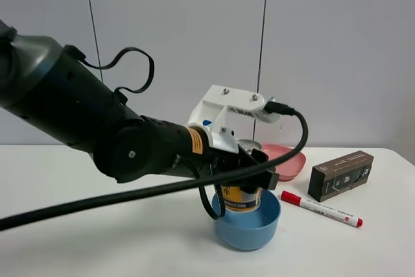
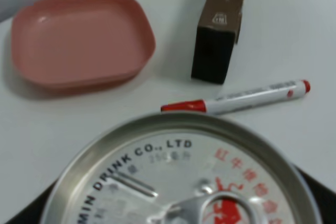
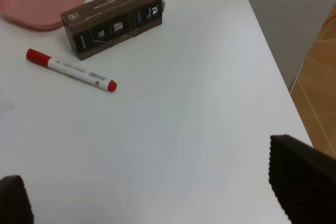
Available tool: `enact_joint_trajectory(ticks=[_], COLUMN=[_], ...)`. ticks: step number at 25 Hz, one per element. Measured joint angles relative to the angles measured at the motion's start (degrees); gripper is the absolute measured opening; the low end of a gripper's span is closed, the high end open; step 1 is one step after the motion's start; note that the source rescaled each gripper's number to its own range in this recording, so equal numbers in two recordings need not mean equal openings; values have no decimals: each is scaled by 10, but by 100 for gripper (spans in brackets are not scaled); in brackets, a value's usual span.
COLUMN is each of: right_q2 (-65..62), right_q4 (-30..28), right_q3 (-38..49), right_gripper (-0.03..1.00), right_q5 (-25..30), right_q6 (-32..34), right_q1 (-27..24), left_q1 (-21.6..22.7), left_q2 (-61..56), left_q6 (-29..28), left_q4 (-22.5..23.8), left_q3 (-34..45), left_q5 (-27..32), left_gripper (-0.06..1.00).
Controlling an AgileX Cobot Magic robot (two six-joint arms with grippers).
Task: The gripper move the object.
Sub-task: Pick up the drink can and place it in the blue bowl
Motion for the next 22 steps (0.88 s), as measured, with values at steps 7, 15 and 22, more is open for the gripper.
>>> enact_joint_trajectory(ticks=[7,15,22], right_q2=[0,0,0], right_q4=[0,0,0], right_q3=[0,0,0], right_gripper=[100,100,100], right_q5=[0,0,0], right_q6=[0,0,0], right_q1=[0,0,0], left_q1=[0,0,0], left_q2=[20,46,56], left_q6=[1,16,59], left_q4=[2,2,2], left_q3=[0,-1,-1], left_q5=[-29,-60,-76], left_gripper=[2,2,2])
